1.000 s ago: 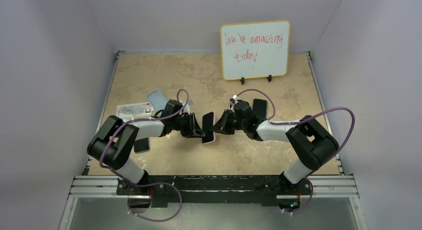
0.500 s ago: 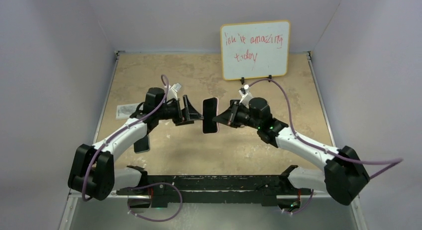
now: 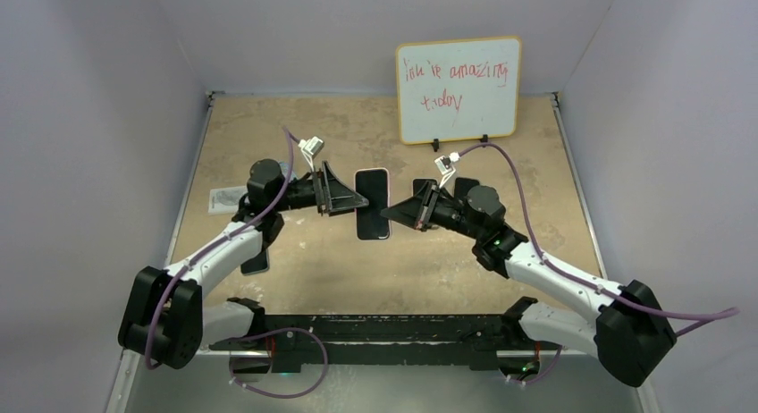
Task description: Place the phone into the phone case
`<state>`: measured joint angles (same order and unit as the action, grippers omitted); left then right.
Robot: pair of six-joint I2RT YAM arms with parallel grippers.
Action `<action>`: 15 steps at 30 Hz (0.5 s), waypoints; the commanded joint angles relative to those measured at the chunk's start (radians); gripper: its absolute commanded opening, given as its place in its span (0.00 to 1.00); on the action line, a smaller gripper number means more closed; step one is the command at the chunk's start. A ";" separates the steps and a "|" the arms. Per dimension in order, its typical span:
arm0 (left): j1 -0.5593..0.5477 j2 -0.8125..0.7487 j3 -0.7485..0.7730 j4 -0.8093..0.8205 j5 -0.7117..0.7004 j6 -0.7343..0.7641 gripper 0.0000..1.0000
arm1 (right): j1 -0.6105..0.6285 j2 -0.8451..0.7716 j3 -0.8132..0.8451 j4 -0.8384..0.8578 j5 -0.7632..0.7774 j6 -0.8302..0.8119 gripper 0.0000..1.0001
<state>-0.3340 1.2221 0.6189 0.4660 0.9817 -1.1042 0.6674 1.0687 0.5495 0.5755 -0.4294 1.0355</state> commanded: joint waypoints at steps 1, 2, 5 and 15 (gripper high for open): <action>0.003 -0.043 -0.055 0.319 0.035 -0.194 0.69 | 0.001 0.007 -0.005 0.279 -0.046 0.089 0.00; 0.003 -0.045 -0.062 0.342 0.034 -0.207 0.66 | -0.001 0.016 -0.003 0.285 -0.047 0.092 0.00; 0.003 -0.043 -0.076 0.376 0.030 -0.232 0.53 | 0.000 0.041 -0.001 0.316 -0.057 0.101 0.00; 0.003 -0.038 -0.089 0.493 0.014 -0.309 0.15 | 0.000 0.063 -0.011 0.328 -0.070 0.113 0.06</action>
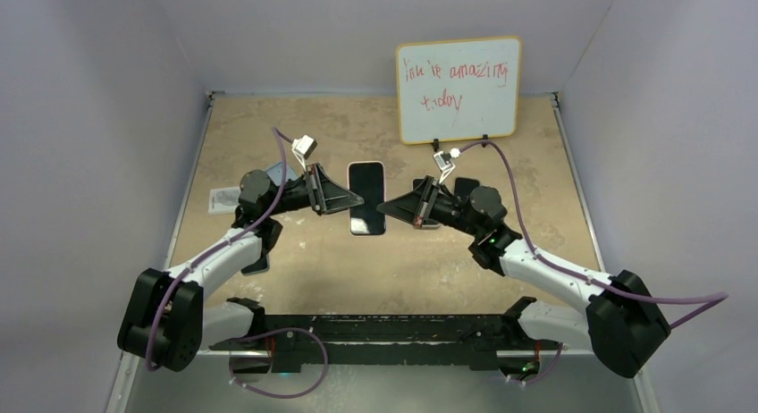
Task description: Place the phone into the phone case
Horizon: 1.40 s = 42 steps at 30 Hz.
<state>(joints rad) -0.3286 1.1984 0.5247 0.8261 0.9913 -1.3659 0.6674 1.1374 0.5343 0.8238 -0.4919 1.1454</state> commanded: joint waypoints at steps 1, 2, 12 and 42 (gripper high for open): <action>-0.003 -0.014 0.007 0.139 0.006 -0.052 0.10 | 0.000 -0.009 0.003 0.073 -0.008 0.002 0.11; -0.003 -0.014 0.008 0.143 0.005 -0.053 0.04 | 0.000 -0.012 0.000 0.069 -0.011 0.001 0.16; -0.003 -0.018 0.008 0.168 -0.001 -0.045 0.00 | 0.000 -0.044 -0.014 -0.078 -0.052 -0.037 0.63; -0.003 -0.025 0.141 -0.510 -0.111 0.577 0.00 | 0.044 0.039 -0.024 -0.039 -0.046 0.095 0.03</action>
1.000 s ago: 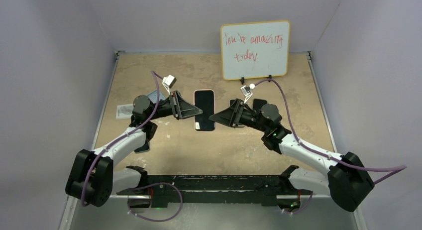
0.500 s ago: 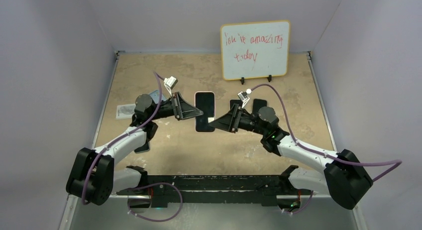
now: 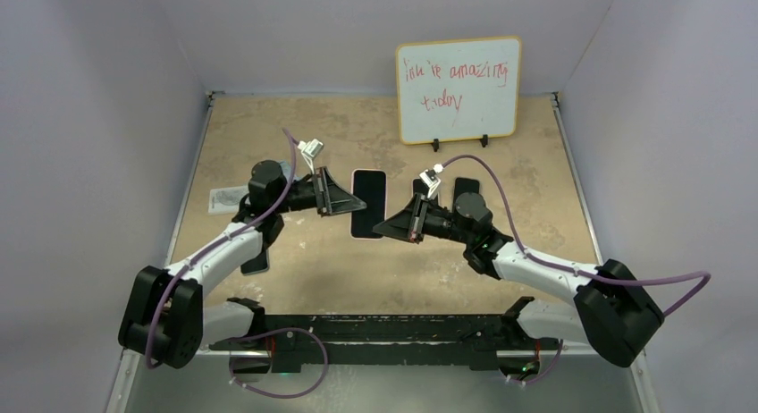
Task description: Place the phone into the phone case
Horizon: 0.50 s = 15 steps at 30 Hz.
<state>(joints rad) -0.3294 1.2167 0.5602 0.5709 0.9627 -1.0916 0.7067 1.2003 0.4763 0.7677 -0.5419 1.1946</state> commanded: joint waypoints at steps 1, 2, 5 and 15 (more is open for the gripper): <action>-0.002 -0.051 0.121 -0.306 -0.095 0.337 0.00 | 0.005 -0.025 0.036 0.003 0.009 0.053 0.00; -0.002 -0.054 0.127 -0.326 -0.098 0.359 0.00 | 0.004 -0.024 0.039 0.000 0.012 0.064 0.00; -0.002 -0.050 0.124 -0.308 -0.072 0.355 0.00 | 0.004 -0.020 0.043 0.002 0.013 0.082 0.00; -0.002 -0.064 0.065 -0.081 0.104 0.173 0.00 | -0.002 -0.125 0.094 -0.223 0.058 -0.115 0.60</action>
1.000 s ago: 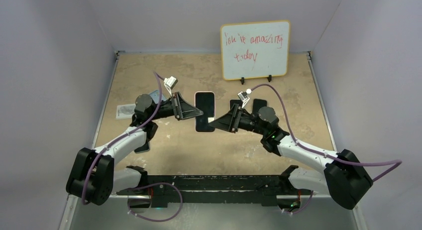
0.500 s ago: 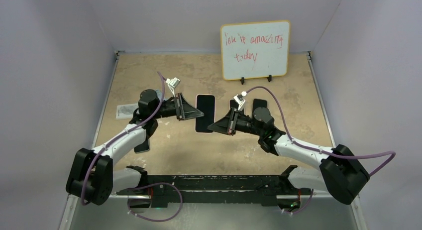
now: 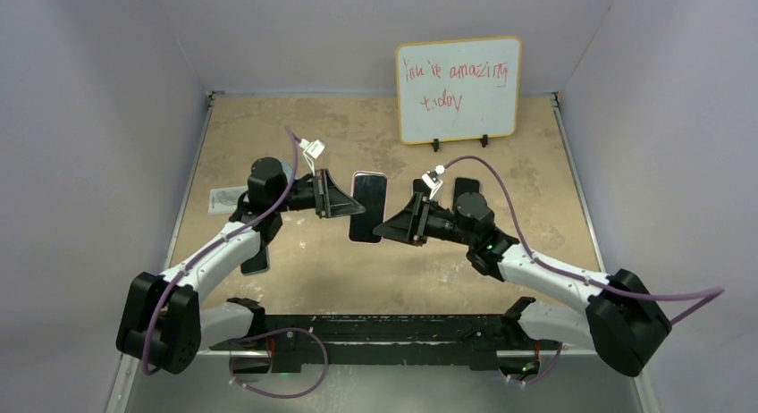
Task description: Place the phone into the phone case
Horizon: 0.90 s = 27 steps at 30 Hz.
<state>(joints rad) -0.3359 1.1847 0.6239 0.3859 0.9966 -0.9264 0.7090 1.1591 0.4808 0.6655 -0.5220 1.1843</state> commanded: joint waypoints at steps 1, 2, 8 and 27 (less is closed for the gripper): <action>0.005 -0.035 0.003 0.104 0.086 0.003 0.00 | -0.005 -0.099 0.109 -0.200 0.061 -0.150 0.66; 0.003 -0.039 0.002 0.109 0.098 -0.002 0.00 | -0.005 -0.112 0.145 -0.286 0.083 -0.201 0.70; -0.015 -0.056 -0.021 0.161 0.153 -0.026 0.00 | -0.008 -0.165 0.261 -0.484 0.135 -0.310 0.81; -0.118 -0.040 -0.061 0.222 0.143 -0.058 0.00 | -0.016 -0.199 0.343 -0.566 0.185 -0.366 0.53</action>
<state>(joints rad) -0.4530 1.1591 0.5579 0.5797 1.1469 -1.0073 0.6979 0.9951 0.7780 0.1162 -0.3729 0.8467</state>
